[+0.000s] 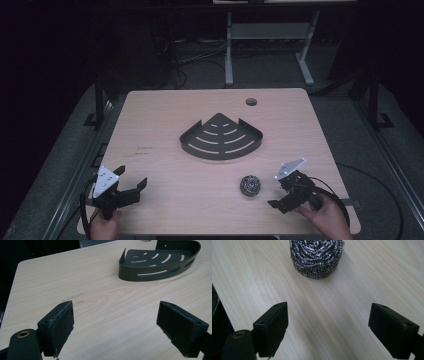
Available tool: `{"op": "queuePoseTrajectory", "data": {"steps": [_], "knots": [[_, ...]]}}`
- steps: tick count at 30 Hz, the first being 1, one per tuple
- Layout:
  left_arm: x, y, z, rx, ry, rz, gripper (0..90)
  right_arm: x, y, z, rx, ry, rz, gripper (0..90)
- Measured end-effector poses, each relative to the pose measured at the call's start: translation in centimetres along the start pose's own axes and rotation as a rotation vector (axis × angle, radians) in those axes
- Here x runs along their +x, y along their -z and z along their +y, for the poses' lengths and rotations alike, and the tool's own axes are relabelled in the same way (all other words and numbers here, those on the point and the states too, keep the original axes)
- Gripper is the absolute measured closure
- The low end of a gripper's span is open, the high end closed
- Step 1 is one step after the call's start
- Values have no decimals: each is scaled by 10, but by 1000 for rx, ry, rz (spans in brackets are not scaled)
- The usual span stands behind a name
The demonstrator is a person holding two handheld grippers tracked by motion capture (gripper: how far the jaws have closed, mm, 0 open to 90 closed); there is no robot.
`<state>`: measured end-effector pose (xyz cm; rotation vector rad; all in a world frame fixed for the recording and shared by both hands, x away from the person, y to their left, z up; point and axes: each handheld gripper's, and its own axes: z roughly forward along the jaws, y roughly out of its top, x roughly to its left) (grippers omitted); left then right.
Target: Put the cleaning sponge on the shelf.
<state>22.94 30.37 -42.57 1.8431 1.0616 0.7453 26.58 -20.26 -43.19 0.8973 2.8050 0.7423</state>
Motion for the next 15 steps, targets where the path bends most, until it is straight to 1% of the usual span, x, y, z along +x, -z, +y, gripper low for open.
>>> {"op": "queuePoseTrajectory", "data": {"steps": [3, 5, 7, 15], "knots": [[0, 0, 0, -3, 0, -2, 137, 2, -3, 4, 1, 5, 6, 155], [0, -1, -1, 3, 0, -3, 137, 3, -5, 7, 2, 1, 18, 155], [1, -1, -1, 4, 1, -2, 138, 4, -6, 10, 7, 2, 20, 151], [1, -1, -1, 1, 0, -3, 137, 9, -11, 26, 14, 35, 31, 148]]}}
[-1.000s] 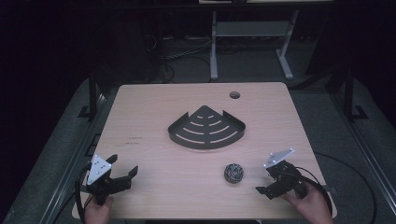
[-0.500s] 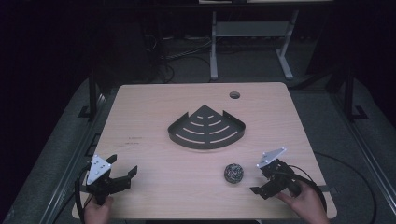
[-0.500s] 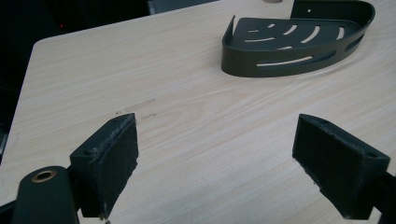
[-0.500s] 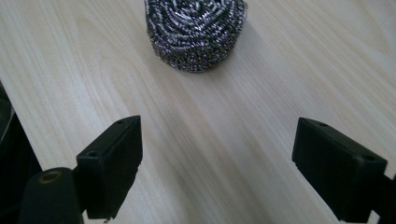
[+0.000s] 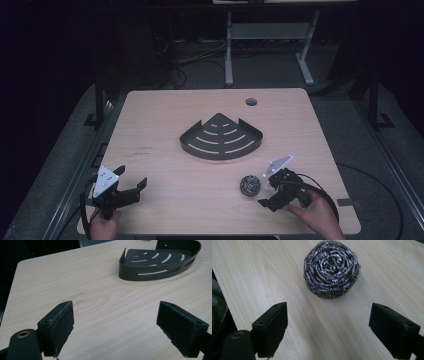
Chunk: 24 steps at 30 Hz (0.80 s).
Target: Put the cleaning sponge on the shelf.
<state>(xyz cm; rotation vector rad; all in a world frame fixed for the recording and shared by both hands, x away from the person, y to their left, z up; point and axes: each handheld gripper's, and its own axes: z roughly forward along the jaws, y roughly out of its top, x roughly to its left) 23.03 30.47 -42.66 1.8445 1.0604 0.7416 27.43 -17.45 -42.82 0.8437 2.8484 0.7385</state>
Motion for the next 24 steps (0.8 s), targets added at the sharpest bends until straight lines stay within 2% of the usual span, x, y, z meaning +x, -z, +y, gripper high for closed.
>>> {"op": "queuePoseTrajectory", "data": {"steps": [14, 24], "knots": [[1, 1, 1, -5, 2, 2, 137, 2, -8, 22, 22, 31, 5, 148], [0, 1, 1, -7, 3, 2, 138, 4, -16, 35, 56, 61, -1, 149]]}}
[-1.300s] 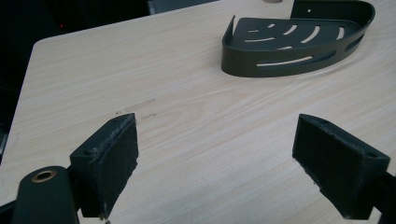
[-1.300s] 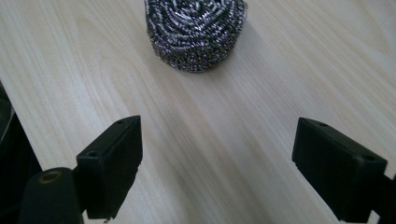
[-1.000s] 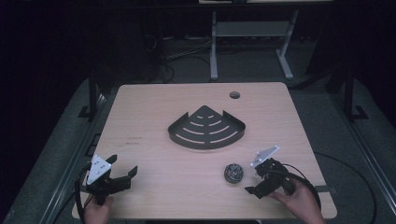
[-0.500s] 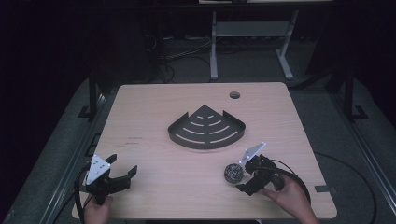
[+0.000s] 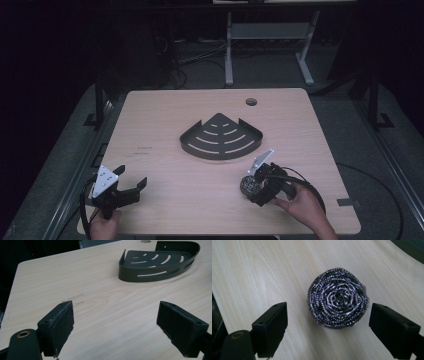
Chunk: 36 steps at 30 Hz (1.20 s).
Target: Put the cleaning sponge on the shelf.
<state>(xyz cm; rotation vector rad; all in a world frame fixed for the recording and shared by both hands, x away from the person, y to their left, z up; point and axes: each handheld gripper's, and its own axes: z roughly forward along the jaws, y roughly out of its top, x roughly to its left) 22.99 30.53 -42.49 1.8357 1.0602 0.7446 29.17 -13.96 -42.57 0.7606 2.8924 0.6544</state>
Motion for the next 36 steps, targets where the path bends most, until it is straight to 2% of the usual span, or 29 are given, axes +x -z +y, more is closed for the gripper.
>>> {"op": "queuePoseTrajectory", "data": {"steps": [8, 17, 20, 36], "knots": [[2, 1, 0, -5, 7, 6, 137, -2, -4, 7, 0, -3, -2, 155], [1, 1, 0, -5, 4, 6, 137, -3, -11, 11, 24, 3, -7, 162], [1, 1, 0, -4, 2, 6, 137, -5, -13, 11, 34, 4, -2, 194], [1, 2, 0, -6, 7, 6, 138, -8, -21, 13, 68, 13, -1, 236]]}}
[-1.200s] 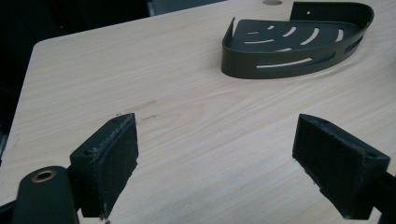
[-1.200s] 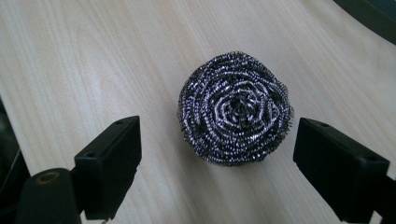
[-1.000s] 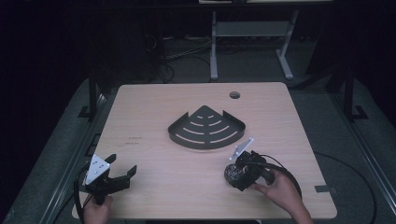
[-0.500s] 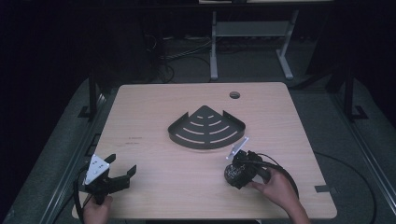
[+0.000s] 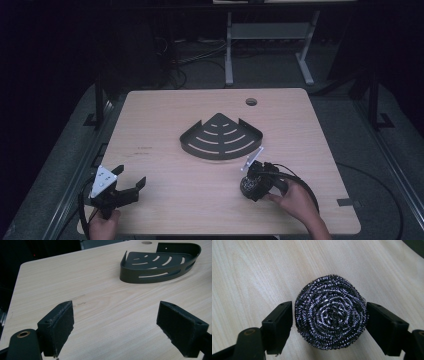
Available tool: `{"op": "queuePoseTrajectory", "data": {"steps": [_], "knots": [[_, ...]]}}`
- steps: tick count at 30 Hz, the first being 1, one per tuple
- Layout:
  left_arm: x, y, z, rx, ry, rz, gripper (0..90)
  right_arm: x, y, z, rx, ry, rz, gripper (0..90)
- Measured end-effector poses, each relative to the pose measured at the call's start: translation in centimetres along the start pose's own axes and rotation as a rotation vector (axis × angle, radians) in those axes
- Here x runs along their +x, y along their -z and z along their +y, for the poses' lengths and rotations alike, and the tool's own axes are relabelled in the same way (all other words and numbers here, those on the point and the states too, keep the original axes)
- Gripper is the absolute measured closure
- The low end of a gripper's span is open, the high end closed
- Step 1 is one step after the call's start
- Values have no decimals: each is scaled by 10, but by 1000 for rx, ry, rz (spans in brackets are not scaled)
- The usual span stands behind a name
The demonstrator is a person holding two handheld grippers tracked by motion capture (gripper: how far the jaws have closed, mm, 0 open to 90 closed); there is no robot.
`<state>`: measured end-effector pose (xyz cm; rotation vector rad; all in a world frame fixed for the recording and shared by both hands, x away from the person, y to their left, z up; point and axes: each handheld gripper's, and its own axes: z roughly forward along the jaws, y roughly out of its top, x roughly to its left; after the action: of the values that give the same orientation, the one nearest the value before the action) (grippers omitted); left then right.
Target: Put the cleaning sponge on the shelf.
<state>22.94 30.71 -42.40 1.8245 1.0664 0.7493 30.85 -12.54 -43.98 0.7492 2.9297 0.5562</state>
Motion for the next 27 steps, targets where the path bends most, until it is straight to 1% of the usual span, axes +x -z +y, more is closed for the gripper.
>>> {"op": "queuePoseTrajectory", "data": {"steps": [3, 13, 20, 27], "knots": [[0, 0, 0, 1, 0, 0, 137, 0, 0, 1, 1, -6, -2, 246], [1, 1, 0, -3, 2, 2, 137, 0, -2, 2, 15, 6, 6, 298], [1, 0, 0, -4, 4, 1, 138, -1, -1, 2, 12, -2, 16, 324], [1, 1, 0, -7, 6, -2, 138, -1, 2, 4, 2, 12, 22, 333]]}}
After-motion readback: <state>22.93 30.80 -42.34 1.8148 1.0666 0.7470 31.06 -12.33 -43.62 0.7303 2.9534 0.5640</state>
